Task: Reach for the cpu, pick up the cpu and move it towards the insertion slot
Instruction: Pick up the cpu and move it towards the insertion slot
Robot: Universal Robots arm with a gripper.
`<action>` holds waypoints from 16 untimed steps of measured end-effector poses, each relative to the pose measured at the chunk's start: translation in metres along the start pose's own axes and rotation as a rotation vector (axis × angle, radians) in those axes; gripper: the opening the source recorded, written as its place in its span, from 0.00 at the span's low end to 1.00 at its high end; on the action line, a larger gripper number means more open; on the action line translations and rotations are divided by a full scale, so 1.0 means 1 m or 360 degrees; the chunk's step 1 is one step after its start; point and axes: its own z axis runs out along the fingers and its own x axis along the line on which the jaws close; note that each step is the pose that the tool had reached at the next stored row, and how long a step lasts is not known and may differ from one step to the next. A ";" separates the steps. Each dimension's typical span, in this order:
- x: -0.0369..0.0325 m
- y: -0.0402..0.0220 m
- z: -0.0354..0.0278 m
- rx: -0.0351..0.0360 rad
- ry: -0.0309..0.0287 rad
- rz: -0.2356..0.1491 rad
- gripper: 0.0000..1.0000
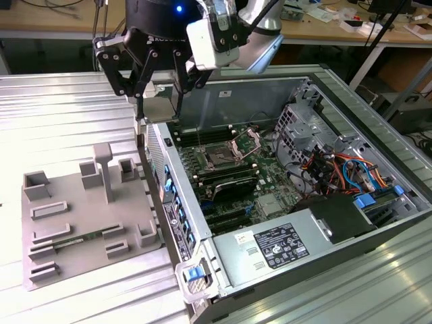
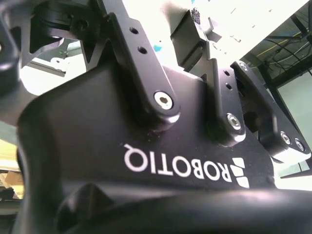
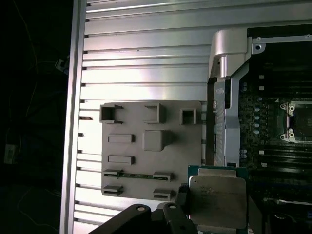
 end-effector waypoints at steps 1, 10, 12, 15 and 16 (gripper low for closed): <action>-0.0015 -0.0001 0.0000 0.0000 0.00000 0.0000 0.55; -0.0145 -0.0007 0.0000 0.0000 0.00004 0.0000 0.55; -0.0184 -0.0009 -0.0001 0.0000 0.00006 0.0000 0.55; -0.0218 -0.0010 -0.0001 0.0000 0.00007 0.0000 0.55; -0.0232 -0.0011 -0.0001 0.0000 0.00006 0.0000 0.55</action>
